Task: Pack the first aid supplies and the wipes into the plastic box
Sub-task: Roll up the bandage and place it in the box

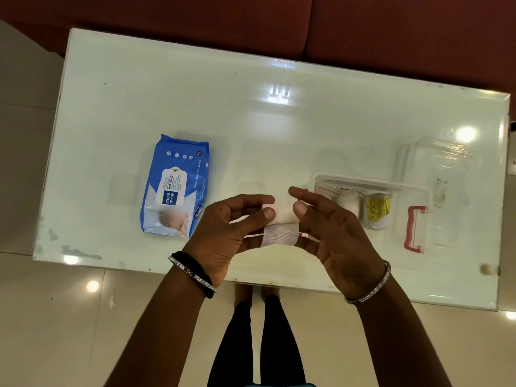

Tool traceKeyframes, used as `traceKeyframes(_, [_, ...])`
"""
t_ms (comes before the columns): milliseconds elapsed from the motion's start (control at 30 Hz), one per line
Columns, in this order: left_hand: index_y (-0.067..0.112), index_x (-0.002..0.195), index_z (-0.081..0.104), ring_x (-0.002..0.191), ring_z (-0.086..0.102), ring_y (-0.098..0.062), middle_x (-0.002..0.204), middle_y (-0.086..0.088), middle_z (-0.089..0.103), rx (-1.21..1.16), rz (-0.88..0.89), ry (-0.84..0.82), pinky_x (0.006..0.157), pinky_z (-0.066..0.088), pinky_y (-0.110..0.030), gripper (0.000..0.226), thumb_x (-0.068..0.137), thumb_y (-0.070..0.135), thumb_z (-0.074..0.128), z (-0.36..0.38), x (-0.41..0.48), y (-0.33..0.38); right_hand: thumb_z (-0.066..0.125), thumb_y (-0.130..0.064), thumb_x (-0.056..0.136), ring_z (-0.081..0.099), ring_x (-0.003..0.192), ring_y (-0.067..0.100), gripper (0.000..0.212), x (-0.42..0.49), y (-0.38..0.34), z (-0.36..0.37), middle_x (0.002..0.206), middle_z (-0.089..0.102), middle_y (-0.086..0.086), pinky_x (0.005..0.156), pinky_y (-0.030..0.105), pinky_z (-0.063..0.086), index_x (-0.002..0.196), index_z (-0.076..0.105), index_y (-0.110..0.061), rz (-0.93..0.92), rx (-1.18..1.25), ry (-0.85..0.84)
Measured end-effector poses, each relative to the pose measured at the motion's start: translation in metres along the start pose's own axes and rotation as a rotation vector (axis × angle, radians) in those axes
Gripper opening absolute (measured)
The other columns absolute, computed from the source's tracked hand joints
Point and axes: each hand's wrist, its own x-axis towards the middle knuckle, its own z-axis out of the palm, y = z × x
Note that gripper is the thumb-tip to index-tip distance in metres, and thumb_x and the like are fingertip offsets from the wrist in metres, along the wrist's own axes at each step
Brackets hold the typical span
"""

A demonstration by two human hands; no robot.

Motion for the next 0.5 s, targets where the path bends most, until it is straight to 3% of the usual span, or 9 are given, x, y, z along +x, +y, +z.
traceKeyframes(100, [0.018,0.105,0.073,0.089,0.075,-0.024,0.109,-0.009,0.073,0.033,0.024,-0.007,0.065,0.060,-0.029,0.029,0.076,0.015,0.073,0.0007,0.0006,-0.0012,0.074,-0.041,0.070,0.074,0.086,0.030,0.052,0.0033,0.0011,0.0001,0.105,0.075,0.017,0.072,0.035,0.061,0.110,0.071,-0.008,0.053,-0.053,0.048])
traceKeyframes(200, [0.019,0.106,0.072,0.087,0.075,-0.024,0.105,-0.006,0.074,0.023,0.018,0.007,0.063,0.060,-0.029,0.035,0.072,0.020,0.074,0.0018,0.0020,-0.0018,0.074,-0.029,0.072,0.074,0.083,0.029,0.041,0.0061,0.0037,-0.0006,0.097,0.075,0.017,0.067,0.033,0.060,0.103,0.073,-0.003,0.032,-0.064,0.061])
traceKeyframes(333, [0.019,0.102,0.073,0.079,0.076,-0.021,0.089,0.004,0.078,-0.011,-0.038,0.025,0.059,0.058,-0.024,0.040,0.066,0.035,0.071,0.0043,0.0042,-0.0017,0.077,-0.017,0.068,0.071,0.091,0.032,0.042,0.0081,0.0070,-0.0052,0.098,0.072,0.017,0.078,0.039,0.061,0.108,0.073,-0.004,-0.049,-0.116,0.054])
traceKeyframes(500, [0.013,0.098,0.074,0.082,0.076,-0.023,0.093,-0.007,0.078,-0.049,-0.097,0.025,0.059,0.059,-0.026,0.044,0.063,0.040,0.073,0.0061,0.0076,-0.0034,0.075,-0.006,0.069,0.072,0.093,0.025,0.038,0.0087,0.0079,-0.0088,0.105,0.076,0.012,0.083,0.033,0.059,0.107,0.073,-0.007,-0.083,-0.056,-0.007])
